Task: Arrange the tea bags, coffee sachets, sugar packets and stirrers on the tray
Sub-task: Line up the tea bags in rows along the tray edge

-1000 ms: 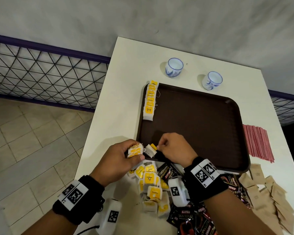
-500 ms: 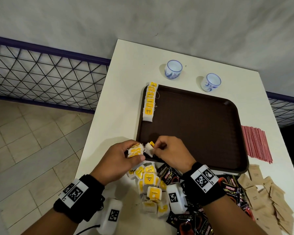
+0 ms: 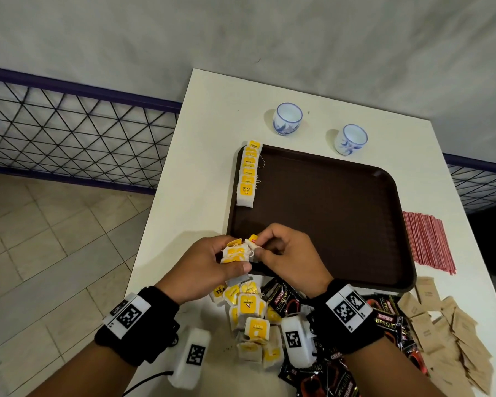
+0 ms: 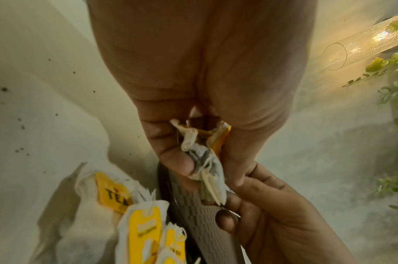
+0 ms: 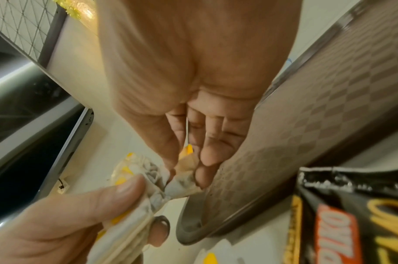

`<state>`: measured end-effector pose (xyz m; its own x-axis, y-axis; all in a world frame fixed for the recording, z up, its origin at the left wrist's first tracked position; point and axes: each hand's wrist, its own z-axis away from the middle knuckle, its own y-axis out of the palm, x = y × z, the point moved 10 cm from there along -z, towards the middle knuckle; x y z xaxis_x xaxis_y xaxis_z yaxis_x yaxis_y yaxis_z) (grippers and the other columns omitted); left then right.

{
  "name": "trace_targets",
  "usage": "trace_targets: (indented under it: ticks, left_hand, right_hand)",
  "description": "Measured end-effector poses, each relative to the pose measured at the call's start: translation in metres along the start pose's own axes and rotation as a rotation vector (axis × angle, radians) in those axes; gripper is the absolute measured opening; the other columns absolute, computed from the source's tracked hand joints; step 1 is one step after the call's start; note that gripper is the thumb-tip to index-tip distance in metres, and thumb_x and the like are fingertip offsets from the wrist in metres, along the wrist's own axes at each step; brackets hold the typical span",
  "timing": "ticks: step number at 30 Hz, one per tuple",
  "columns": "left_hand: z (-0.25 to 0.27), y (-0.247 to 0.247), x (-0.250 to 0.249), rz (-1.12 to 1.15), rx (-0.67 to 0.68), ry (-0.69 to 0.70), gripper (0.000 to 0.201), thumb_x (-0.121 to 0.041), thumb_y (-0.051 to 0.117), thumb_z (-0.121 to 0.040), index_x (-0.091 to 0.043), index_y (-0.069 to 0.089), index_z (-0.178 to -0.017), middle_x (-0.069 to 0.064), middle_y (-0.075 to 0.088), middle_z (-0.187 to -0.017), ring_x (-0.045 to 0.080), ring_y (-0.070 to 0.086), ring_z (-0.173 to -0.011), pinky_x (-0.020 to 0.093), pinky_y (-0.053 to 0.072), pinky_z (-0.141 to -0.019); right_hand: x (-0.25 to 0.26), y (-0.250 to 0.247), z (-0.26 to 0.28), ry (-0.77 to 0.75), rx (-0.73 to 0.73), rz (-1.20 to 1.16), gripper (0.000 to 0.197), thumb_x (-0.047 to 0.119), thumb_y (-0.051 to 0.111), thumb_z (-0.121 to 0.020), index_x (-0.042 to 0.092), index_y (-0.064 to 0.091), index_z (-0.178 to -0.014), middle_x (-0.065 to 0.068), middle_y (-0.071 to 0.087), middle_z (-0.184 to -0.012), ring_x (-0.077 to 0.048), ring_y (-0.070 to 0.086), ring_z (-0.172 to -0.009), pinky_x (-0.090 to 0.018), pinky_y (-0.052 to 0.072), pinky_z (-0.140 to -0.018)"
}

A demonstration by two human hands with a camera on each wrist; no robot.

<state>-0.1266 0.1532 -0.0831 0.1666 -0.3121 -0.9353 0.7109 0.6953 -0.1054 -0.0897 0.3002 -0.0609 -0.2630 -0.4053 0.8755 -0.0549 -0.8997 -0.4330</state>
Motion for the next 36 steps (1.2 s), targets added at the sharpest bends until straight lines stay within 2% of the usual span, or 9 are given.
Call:
trace_targets:
  ticks: [4, 7, 11, 15, 18, 28, 31, 34, 36]
  left_hand:
    - [-0.002, -0.001, 0.001, -0.026, -0.022, 0.011, 0.018, -0.019, 0.081, -0.085, -0.03, 0.074, -0.097, -0.009, 0.077, -0.088, 0.005, 0.072, -0.08, 0.022, 0.054, -0.073]
    - [-0.002, -0.003, 0.0, -0.058, -0.04, 0.03, 0.018, -0.021, 0.081, -0.085, -0.029, 0.075, -0.1, -0.009, 0.076, -0.092, 0.007, 0.072, -0.085, 0.028, 0.058, -0.079]
    - [-0.001, -0.003, -0.008, -0.088, -0.051, 0.084, 0.019, -0.02, 0.081, -0.085, -0.028, 0.075, -0.101, -0.009, 0.075, -0.095, 0.006, 0.071, -0.089, 0.025, 0.057, -0.081]
    - [0.001, -0.003, -0.016, -0.119, -0.062, 0.137, 0.02, -0.022, 0.082, -0.084, -0.029, 0.075, -0.102, -0.012, 0.072, -0.097, 0.005, 0.069, -0.091, 0.017, 0.053, -0.077]
    - [0.002, -0.004, -0.016, -0.121, -0.067, 0.143, 0.021, -0.021, 0.081, -0.085, -0.029, 0.074, -0.103, -0.014, 0.071, -0.096, 0.006, 0.068, -0.09, 0.015, 0.052, -0.075]
    - [0.001, -0.014, -0.019, -0.11, -0.1, 0.164, 0.021, -0.021, 0.081, -0.085, -0.026, 0.075, -0.104, -0.01, 0.072, -0.097, 0.009, 0.069, -0.093, 0.026, 0.056, -0.081]
    - [0.002, -0.017, -0.017, -0.072, -0.11, 0.167, 0.021, -0.018, 0.081, -0.084, -0.024, 0.075, -0.104, -0.009, 0.073, -0.096, 0.009, 0.069, -0.091, 0.022, 0.055, -0.081]
    - [0.002, -0.024, -0.01, -0.051, -0.137, 0.147, 0.022, -0.018, 0.082, -0.084, -0.024, 0.075, -0.105, -0.008, 0.074, -0.098, 0.011, 0.07, -0.093, 0.023, 0.055, -0.084]
    - [0.002, -0.027, -0.005, -0.045, -0.148, 0.128, 0.021, -0.019, 0.082, -0.084, -0.024, 0.075, -0.104, -0.006, 0.074, -0.098, 0.011, 0.07, -0.093, 0.025, 0.056, -0.084]
  right_hand:
    - [0.001, 0.002, 0.003, 0.025, 0.027, -0.184, 0.015, 0.009, 0.067, -0.094, 0.016, 0.064, -0.107, -0.004, 0.072, -0.091, -0.014, 0.069, -0.076, -0.023, 0.051, -0.059]
    - [-0.003, 0.0, 0.002, 0.066, 0.017, -0.255, 0.022, 0.005, 0.057, -0.099, 0.016, 0.06, -0.118, -0.004, 0.074, -0.089, -0.021, 0.069, -0.073, -0.028, 0.049, -0.054]
    - [-0.011, 0.003, 0.0, 0.148, 0.055, -0.33, 0.023, -0.002, 0.057, -0.097, 0.011, 0.067, -0.114, -0.009, 0.072, -0.091, -0.022, 0.067, -0.073, -0.028, 0.047, -0.053]
    - [-0.016, 0.014, -0.001, 0.232, 0.142, -0.364, 0.018, 0.003, 0.066, -0.092, 0.008, 0.07, -0.109, -0.007, 0.07, -0.09, -0.017, 0.063, -0.073, -0.024, 0.045, -0.053]
    - [-0.016, 0.013, -0.001, 0.241, 0.133, -0.348, 0.012, 0.006, 0.069, -0.091, 0.004, 0.07, -0.103, -0.01, 0.07, -0.086, -0.017, 0.061, -0.072, -0.024, 0.043, -0.052]
    - [-0.011, 0.0, -0.007, 0.241, 0.061, -0.39, 0.015, -0.003, 0.073, -0.084, -0.003, 0.068, -0.098, -0.011, 0.069, -0.074, -0.014, 0.058, -0.06, -0.021, 0.042, -0.048]
    - [-0.005, -0.013, -0.011, 0.205, 0.005, -0.323, 0.01, 0.001, 0.077, -0.082, 0.003, 0.07, -0.088, -0.008, 0.066, -0.069, -0.012, 0.053, -0.057, -0.02, 0.041, -0.05]
    - [0.004, -0.042, -0.021, 0.108, -0.109, -0.028, 0.014, 0.016, 0.083, -0.079, 0.015, 0.069, -0.078, 0.004, 0.064, -0.063, -0.003, 0.051, -0.054, -0.016, 0.04, -0.051]
    - [0.005, -0.051, -0.03, 0.079, -0.114, 0.133, 0.014, 0.018, 0.081, -0.081, 0.018, 0.068, -0.077, 0.008, 0.061, -0.061, -0.004, 0.05, -0.054, -0.019, 0.039, -0.053]
